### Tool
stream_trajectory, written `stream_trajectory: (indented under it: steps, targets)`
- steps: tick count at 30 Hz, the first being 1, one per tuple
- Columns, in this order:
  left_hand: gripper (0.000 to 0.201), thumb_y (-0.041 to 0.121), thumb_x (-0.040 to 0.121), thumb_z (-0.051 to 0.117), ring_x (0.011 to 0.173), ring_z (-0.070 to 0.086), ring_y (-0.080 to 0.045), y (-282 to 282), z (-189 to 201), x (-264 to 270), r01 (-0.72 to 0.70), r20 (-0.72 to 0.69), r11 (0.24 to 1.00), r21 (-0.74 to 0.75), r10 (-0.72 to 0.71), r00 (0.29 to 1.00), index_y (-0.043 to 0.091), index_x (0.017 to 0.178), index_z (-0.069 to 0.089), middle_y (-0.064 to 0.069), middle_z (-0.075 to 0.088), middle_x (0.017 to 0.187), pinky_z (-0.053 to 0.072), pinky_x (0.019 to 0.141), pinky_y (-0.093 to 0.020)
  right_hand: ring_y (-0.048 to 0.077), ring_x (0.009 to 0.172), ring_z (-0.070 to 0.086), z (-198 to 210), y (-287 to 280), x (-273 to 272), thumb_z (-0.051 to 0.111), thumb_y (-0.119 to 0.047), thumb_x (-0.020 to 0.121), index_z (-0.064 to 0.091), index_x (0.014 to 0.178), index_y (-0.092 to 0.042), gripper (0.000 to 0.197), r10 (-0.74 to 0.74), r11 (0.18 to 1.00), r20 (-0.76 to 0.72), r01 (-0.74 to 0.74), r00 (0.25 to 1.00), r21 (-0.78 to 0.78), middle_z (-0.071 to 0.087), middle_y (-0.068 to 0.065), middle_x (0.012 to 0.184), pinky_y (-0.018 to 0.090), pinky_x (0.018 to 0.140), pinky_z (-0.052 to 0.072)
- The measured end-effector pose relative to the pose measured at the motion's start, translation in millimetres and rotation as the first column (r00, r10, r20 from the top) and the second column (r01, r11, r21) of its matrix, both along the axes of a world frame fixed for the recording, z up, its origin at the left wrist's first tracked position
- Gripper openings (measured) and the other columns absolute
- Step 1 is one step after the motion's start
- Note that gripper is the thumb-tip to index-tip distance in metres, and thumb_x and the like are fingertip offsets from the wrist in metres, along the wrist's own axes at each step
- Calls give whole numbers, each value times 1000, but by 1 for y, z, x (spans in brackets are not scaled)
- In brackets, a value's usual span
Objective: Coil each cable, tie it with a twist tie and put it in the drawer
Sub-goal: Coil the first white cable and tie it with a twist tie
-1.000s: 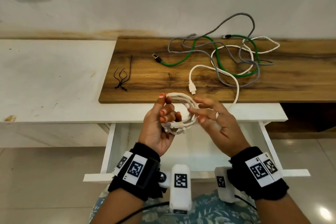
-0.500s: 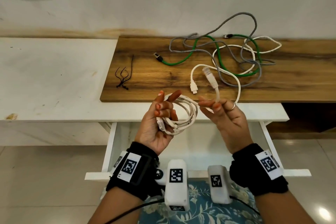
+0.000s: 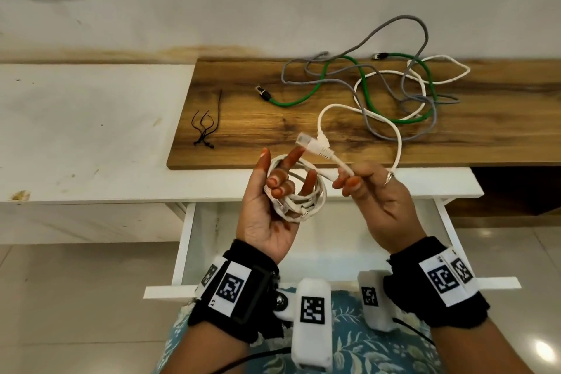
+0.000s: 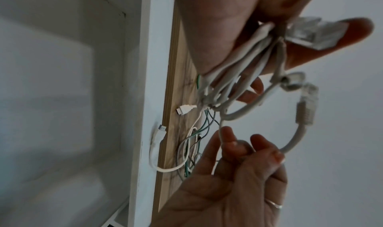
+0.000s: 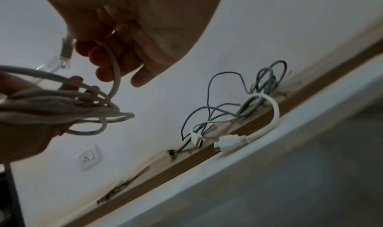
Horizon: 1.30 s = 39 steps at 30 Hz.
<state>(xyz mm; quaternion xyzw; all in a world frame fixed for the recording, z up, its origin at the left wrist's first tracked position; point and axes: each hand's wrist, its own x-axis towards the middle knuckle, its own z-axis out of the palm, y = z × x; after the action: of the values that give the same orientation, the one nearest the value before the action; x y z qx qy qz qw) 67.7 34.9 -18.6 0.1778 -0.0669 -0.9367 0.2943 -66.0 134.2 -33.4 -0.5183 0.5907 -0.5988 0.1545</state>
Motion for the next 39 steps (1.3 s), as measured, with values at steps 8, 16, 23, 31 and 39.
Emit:
stream_trajectory:
  steps: [8,16,23,31,39]
  targets:
    - [72,45,77,65,77,51,-7,-7,-13,4,36,71,986,-163,-25,997,-4,128,53,11,56,60,31,108,-45,2,78,57,10,3,19,52,-28,92,66,94,-13,20,72,994,-281,-47,957,98,61,-13,84,17,70,44]
    - [80,49,66,77,102,65,-21,4,-1,1,165,208,885,-435,-80,975,-5,121,56,-15,66,115,56,79,-39,10,74,64,19,2,35,60,-27,88,71,94,-11,20,-82,995,-346,98,935,28,67,-5,86,34,62,53]
    - [64,43,69,69,85,70,-16,9,-6,-6,159,221,885,-439,-65,973,1,116,57,-3,69,75,57,69,-35,12,64,62,25,0,48,61,-36,86,76,92,-18,23,-208,959,-428,268,880,86,62,-3,76,33,53,53]
    - [46,20,98,47,35,51,-10,-20,-15,10,67,-313,992,-106,-98,945,-9,133,43,-2,52,43,55,80,-24,16,83,67,28,-3,35,65,-26,78,70,98,-14,24,-196,979,576,196,794,63,72,1,87,32,75,56]
    - [31,35,80,72,26,40,-5,-6,-20,-1,183,-178,968,-173,-214,960,6,81,61,4,41,35,53,53,-20,8,130,44,7,-20,45,42,-53,87,39,138,-37,54,-142,969,573,-5,807,248,51,-8,139,42,113,31]
